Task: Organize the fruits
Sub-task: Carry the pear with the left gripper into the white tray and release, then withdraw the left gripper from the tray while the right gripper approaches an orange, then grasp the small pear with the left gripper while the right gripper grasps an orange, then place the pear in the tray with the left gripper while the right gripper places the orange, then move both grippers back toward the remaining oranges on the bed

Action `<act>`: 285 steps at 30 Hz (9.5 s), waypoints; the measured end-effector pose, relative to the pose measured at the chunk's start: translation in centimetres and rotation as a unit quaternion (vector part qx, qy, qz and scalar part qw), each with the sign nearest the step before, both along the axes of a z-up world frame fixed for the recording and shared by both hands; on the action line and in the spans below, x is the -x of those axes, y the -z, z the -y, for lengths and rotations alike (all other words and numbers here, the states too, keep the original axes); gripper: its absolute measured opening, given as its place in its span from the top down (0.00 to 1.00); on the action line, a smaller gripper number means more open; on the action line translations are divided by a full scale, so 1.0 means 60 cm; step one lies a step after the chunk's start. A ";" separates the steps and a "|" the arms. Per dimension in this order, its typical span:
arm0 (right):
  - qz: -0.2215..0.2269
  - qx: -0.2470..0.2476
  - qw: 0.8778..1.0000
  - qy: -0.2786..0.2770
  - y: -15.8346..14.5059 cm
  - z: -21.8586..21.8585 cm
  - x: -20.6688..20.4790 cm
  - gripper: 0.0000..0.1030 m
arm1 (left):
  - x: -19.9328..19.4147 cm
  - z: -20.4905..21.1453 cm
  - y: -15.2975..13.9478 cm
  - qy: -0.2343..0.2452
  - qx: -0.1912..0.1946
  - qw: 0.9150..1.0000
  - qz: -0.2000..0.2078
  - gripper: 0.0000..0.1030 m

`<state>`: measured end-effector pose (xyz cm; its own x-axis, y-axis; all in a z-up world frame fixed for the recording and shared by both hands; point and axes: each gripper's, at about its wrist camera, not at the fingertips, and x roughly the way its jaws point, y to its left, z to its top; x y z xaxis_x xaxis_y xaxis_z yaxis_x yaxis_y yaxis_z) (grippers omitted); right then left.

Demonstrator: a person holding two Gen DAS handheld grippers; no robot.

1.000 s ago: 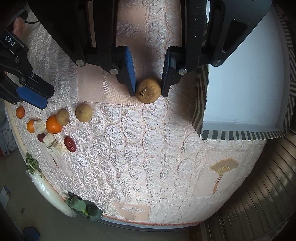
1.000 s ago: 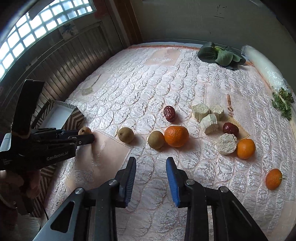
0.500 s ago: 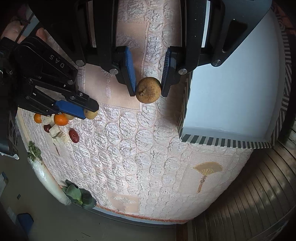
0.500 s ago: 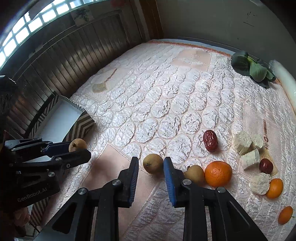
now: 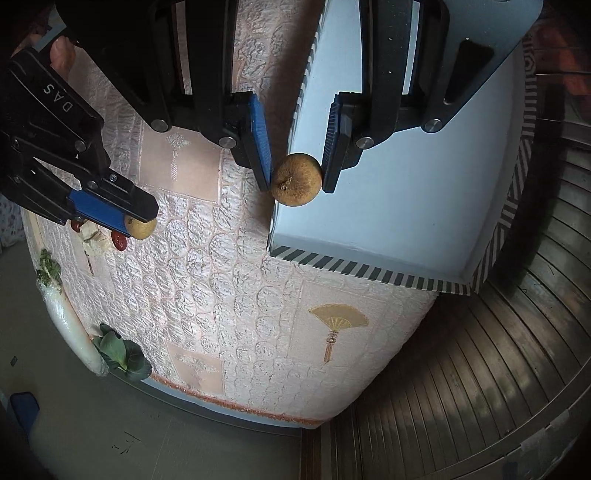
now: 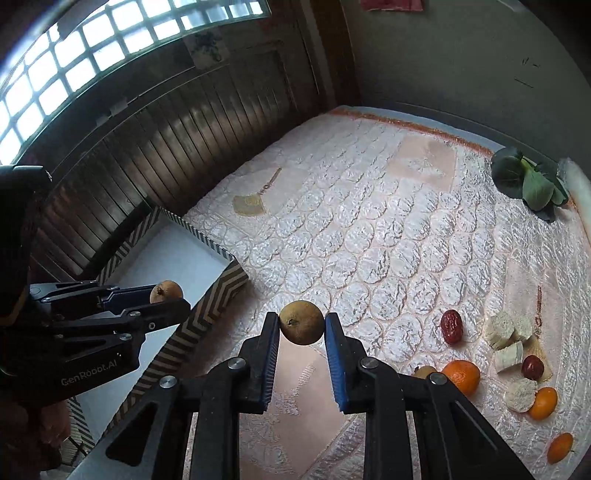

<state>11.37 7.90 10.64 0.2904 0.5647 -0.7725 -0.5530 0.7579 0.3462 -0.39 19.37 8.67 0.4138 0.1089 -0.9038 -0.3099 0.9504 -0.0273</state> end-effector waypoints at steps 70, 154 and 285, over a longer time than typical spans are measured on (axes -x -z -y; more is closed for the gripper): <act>-0.005 0.021 0.993 0.120 0.007 0.166 0.091 0.63 | -0.036 0.172 0.047 0.110 0.017 0.994 -0.017 0.68; -0.031 0.077 0.967 0.241 0.068 0.397 0.063 0.71 | -0.116 0.241 0.101 0.175 0.028 0.984 -0.012 0.82; -0.037 0.048 0.974 0.218 0.046 0.333 0.085 0.62 | -0.094 0.292 0.066 0.174 -0.005 0.985 0.010 0.31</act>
<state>6.25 -12.06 7.91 0.4284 0.3244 -0.8433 -0.1478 0.9459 0.2888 5.27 1.85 4.74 0.4445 -0.0346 -0.8951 0.0355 0.9991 -0.0210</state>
